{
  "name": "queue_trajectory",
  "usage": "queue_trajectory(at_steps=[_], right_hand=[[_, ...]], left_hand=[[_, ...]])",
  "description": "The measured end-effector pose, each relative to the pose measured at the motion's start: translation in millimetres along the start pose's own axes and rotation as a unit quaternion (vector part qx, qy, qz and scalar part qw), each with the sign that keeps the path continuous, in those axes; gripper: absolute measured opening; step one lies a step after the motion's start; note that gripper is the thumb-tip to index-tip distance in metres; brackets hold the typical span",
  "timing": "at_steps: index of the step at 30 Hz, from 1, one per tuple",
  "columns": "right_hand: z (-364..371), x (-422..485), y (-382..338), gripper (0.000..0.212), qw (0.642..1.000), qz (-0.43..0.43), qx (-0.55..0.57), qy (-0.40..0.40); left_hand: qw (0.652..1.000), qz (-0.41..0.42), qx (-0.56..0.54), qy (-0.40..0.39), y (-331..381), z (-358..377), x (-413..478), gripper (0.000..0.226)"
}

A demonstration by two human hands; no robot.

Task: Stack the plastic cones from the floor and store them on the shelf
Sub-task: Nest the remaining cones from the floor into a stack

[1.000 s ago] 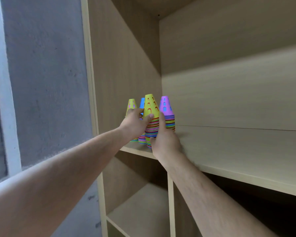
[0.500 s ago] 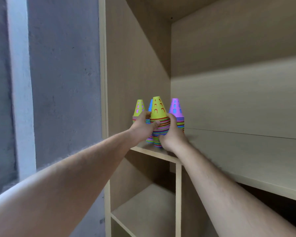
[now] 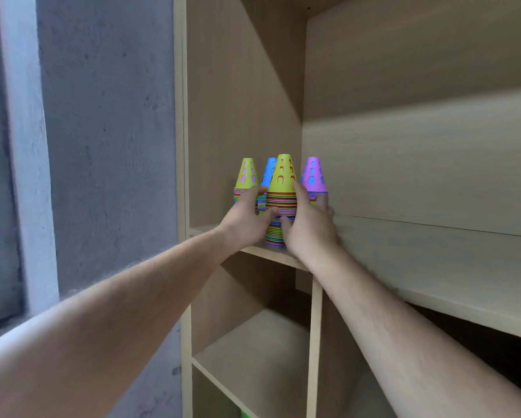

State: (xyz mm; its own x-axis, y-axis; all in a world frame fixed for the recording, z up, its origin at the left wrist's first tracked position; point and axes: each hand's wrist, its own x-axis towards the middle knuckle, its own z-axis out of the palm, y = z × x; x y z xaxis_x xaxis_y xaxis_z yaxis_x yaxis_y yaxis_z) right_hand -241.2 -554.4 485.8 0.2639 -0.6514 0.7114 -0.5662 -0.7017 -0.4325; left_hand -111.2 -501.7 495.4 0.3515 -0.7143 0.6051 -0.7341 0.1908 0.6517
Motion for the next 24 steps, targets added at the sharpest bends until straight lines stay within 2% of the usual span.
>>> queue_trajectory(at_steps=[2, 3, 5, 8, 11, 16, 20, 24], right_hand=[[3.7, -19.0, -5.6, 0.058, 0.991, -0.103, 0.016, 0.078], [9.9, -31.4, -8.6, 0.05, 0.986, -0.138, 0.053, 0.076], [29.1, -60.2, -11.0, 0.038, 0.977, -0.166, 0.132, 0.003], [66.0, -107.8, -5.6, 0.031, 0.953, -0.184, 0.202, -0.129], [115.1, -152.7, 0.4, 0.029, 0.92, -0.193, 0.215, -0.266], [214.6, -241.4, 6.1, 0.036, 0.828, -0.171, 0.225, -0.484], [286.9, -301.5, 21.8, 0.04, 0.773, -0.159, 0.215, -0.576], [344.2, -361.8, 27.5, 0.049, 0.728, -0.194, 0.165, -0.636]], left_hand=[[0.994, 0.088, 0.055, 0.039, -8.6, -7.2, -23.2, 0.045], [0.988, 0.128, 0.073, 0.053, -15.1, -12.3, -38.7, 0.042], [0.979, 0.16, 0.112, 0.06, -36.5, -23.7, -75.3, 0.037], [0.967, 0.15, 0.2, 0.043, -90.4, -37.1, -138.7, 0.035], [0.968, 0.064, 0.241, 0.014, -152.0, -42.3, -206.7, 0.042], [0.97, -0.079, 0.227, -0.036, -249.0, -32.8, -314.3, 0.046], [0.957, -0.167, 0.224, -0.077, -311.0, -19.2, -383.9, 0.047], [0.937, -0.263, 0.209, -0.097, -358.6, -9.5, -430.4, 0.052]])
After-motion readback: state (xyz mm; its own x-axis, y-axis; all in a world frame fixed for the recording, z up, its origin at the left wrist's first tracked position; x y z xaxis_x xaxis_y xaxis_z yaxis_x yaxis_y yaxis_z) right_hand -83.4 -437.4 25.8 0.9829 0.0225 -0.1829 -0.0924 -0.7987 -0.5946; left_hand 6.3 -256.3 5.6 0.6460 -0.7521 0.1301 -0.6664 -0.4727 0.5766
